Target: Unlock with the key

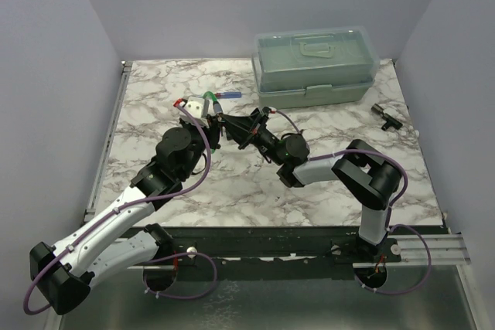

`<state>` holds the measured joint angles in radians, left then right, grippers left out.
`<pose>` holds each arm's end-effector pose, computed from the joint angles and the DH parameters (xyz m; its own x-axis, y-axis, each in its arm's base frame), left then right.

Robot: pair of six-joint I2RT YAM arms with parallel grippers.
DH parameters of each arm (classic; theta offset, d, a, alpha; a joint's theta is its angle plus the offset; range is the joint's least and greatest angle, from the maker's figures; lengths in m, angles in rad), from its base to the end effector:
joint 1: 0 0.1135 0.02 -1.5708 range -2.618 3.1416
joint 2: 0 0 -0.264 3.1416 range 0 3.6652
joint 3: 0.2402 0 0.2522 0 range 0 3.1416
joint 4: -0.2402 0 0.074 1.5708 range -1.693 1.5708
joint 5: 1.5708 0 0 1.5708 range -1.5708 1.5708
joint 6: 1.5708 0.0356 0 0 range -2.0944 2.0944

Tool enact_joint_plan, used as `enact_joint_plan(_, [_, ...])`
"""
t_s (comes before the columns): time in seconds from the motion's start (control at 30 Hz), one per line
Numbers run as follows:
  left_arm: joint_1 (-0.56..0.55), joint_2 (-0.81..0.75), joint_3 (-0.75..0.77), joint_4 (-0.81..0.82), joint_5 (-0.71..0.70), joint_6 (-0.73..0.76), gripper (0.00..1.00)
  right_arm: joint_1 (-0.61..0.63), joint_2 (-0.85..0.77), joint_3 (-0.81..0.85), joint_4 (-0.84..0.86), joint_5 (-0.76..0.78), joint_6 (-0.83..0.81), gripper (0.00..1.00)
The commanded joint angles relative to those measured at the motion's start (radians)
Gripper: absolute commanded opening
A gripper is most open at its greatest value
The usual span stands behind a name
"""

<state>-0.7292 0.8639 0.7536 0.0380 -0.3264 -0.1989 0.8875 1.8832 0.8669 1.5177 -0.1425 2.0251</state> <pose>0.1613 -0.1288 0.3391 -0.1304 -0.1345 -0.9823 0.3742 0.9108 -0.1744 0.2340 0.2955 0.2406 -0.8936 0.3112 0.3235 0.0987 -0.5668 0.8179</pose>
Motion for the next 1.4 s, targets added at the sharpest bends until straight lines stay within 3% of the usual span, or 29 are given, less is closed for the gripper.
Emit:
enact_joint_plan(0.0, [-0.038, -0.001, -0.015, 0.071, 0.193, -0.059, 0.00, 0.051, 0.009, -0.004, 0.263, -0.011, -0.077, 0.00])
enact_joint_plan(0.47, [-0.042, 0.004, -0.026, -0.005, 0.283, -0.067, 0.00, 0.035, -0.120, -0.189, 0.265, 0.076, -0.172, 0.00])
enact_joint_plan(0.87, [-0.088, 0.036, -0.014, -0.127, 0.291, -0.084, 0.00, 0.031, -0.154, -0.295, 0.265, 0.107, -0.155, 0.00])
enact_joint_plan(1.37, [-0.096, -0.025, -0.080, -0.220, 0.215, -0.287, 0.00, 0.031, -0.152, -0.367, 0.265, 0.111, -0.143, 0.00])
